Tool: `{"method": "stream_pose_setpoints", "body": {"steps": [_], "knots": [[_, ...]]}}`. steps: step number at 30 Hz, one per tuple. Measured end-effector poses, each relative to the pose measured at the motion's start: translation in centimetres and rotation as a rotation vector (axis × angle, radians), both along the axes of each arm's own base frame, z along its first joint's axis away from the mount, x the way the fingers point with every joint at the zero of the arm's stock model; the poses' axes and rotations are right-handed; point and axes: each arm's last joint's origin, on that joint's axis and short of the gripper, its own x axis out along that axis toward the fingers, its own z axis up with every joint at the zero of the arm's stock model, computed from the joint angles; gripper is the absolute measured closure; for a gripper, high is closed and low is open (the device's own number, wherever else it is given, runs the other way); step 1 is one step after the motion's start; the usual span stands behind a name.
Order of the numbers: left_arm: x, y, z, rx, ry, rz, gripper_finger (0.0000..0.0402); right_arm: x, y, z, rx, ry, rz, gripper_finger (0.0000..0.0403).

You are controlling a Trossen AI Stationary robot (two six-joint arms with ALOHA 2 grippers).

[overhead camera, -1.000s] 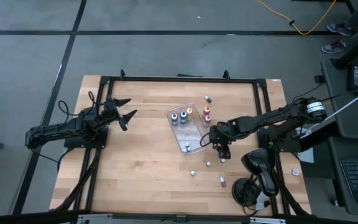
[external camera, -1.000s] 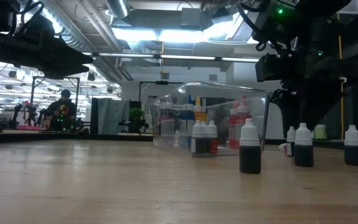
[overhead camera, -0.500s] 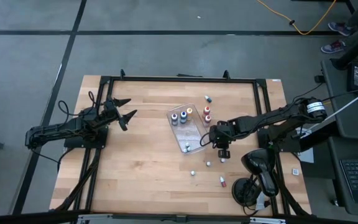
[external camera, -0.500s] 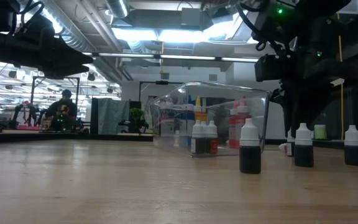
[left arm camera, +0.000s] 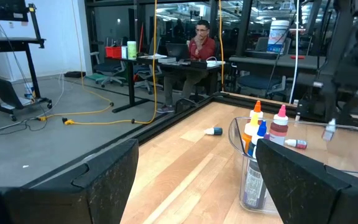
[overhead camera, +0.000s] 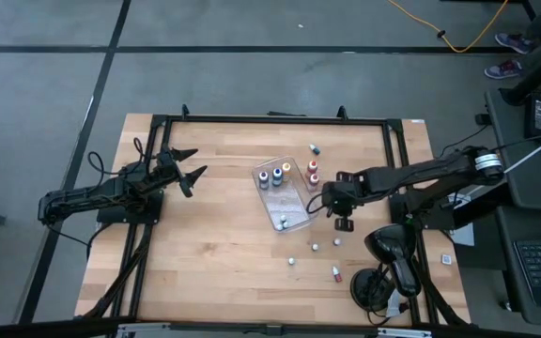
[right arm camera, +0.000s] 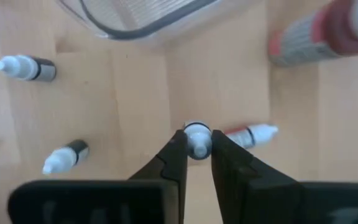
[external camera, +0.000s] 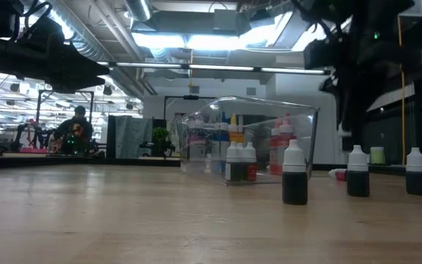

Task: Pick & Place food coloring
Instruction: Put the top small red food coloring bottle into the bottom of the bin

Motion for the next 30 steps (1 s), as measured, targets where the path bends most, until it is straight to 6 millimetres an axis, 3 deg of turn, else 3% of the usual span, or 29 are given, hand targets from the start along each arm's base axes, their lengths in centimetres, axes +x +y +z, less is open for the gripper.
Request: {"method": "stream_pose_setpoints", "body": {"steps": [9, 16, 21, 26, 30], "knots": [[0.0, 0.0, 0.0, 0.000, 0.000, 0.000, 0.0082, 1.6, -1.5, 5.9, -0.114, -0.056, -0.011, 0.0347], [0.0, 0.0, 0.0, 0.000, 0.000, 0.000, 0.0082, 5.4, -1.7, 10.0, -0.162, -0.128, 0.045, 0.0347], [0.0, 0.0, 0.0, 0.000, 0.000, 0.000, 0.0082, 9.0, -1.2, 10.0, -0.142, -0.131, 0.088, 0.0347], [0.0, 0.0, 0.0, 0.000, 0.000, 0.000, 0.0082, 11.4, -0.4, 7.9, -0.101, -0.132, 0.159, 0.0347], [0.0, 0.0, 0.0, 0.000, 0.000, 0.000, 0.0082, 12.1, 0.4, 5.4, -0.084, -0.099, 0.196, 0.0347]]}}
